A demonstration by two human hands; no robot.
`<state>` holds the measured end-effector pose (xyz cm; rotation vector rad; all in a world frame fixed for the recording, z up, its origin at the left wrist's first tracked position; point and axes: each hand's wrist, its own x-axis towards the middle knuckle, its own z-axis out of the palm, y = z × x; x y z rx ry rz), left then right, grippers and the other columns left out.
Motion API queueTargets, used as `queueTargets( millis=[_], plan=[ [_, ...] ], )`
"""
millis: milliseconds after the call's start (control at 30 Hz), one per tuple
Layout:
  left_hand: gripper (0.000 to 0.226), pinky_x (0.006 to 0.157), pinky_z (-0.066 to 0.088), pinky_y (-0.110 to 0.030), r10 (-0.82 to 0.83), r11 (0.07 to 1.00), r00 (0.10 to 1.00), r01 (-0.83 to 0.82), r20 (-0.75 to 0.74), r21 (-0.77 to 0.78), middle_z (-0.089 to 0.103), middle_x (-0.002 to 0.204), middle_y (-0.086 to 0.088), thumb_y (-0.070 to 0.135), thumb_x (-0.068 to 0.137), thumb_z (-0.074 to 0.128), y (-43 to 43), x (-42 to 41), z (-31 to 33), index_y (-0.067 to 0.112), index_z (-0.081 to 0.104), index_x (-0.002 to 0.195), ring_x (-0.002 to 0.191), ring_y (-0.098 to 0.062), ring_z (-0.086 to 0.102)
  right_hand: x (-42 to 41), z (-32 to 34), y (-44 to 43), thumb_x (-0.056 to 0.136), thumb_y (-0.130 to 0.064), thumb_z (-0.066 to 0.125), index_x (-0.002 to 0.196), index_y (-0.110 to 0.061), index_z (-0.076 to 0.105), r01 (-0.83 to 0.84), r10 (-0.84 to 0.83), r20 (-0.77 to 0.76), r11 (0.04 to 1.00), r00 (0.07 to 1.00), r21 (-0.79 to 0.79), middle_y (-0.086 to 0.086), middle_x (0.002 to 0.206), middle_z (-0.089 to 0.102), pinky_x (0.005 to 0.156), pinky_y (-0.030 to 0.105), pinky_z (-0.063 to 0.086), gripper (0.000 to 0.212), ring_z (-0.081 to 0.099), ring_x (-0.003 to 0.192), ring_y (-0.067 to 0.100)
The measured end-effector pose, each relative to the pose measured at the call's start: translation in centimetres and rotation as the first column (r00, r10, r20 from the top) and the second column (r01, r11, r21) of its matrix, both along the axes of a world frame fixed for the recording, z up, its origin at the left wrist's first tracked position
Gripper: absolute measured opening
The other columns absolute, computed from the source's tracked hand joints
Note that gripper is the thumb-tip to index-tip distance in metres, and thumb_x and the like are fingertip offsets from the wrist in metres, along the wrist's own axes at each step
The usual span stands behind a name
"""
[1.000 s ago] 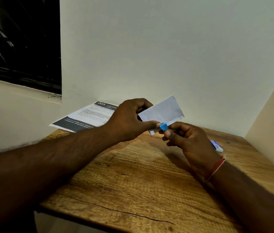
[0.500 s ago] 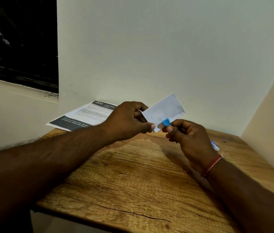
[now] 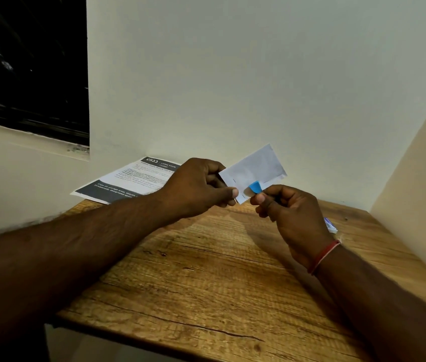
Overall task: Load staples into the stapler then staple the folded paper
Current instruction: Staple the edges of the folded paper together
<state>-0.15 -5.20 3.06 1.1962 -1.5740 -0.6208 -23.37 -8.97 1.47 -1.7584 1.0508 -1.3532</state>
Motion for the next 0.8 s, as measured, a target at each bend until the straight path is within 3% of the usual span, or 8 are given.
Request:
queueTargets(
  millis=[233,333,533,667,800],
  plan=[
    [0.031,0.088,0.073,-0.044,0.010,1.000,0.996,-0.011,-0.088,-0.015,0.088,0.095,-0.007,0.014,0.095,0.091,0.0,-0.2,0.1,0.006,0.082,0.124,0.089,-0.018,0.088,-0.2,-0.1,0.4,0.091,-0.030,0.078,0.114,-0.013,0.082,-0.190,0.191,-0.005,0.977,0.981,0.098,0.008,0.106,0.085,0.089,0.040,0.064,0.029,0.078,0.090,0.022],
    [0.031,0.088,0.073,-0.047,-0.003,1.000,0.993,0.002,-0.114,-0.008,0.088,0.095,-0.009,0.014,0.094,0.092,0.0,-0.2,0.0,0.006,0.083,0.122,0.090,-0.022,0.088,-0.1,-0.1,0.6,0.084,-0.037,0.078,0.114,-0.012,0.082,-0.230,0.234,-0.020,0.966,0.972,0.117,0.009,0.111,0.084,0.089,0.038,0.065,0.039,0.077,0.095,0.023],
    [0.026,0.090,0.073,-0.049,-0.025,0.999,0.982,0.028,-0.187,0.016,0.088,0.095,-0.011,0.011,0.093,0.092,0.3,-0.1,0.2,0.006,0.084,0.116,0.091,-0.025,0.088,-0.3,0.3,1.0,0.089,-0.030,0.076,0.115,-0.011,0.082,-0.264,0.272,-0.040,0.954,0.961,0.141,0.009,0.110,0.084,0.090,0.035,0.066,0.033,0.076,0.096,0.019],
    [0.016,0.091,0.072,-0.050,-0.015,0.999,0.976,0.024,-0.216,0.039,0.087,0.092,-0.013,0.011,0.091,0.093,0.4,-0.2,0.4,0.005,0.086,0.104,0.090,-0.028,0.088,-0.2,0.5,1.4,0.080,-0.040,0.078,0.113,-0.015,0.083,-0.237,0.249,-0.080,0.963,0.965,0.130,0.009,0.108,0.084,0.085,0.029,0.067,0.041,0.078,0.099,0.026],
    [0.014,0.089,0.073,-0.042,0.008,0.998,0.977,0.006,-0.213,0.063,0.087,0.091,-0.008,0.016,0.088,0.096,0.5,-0.4,0.7,0.009,0.087,0.096,0.088,-0.024,0.088,-0.2,0.6,1.4,0.080,-0.044,0.078,0.111,-0.018,0.082,-0.217,0.228,-0.097,0.970,0.969,0.113,0.006,0.106,0.084,0.089,0.035,0.067,0.041,0.078,0.101,0.027]
  ],
)
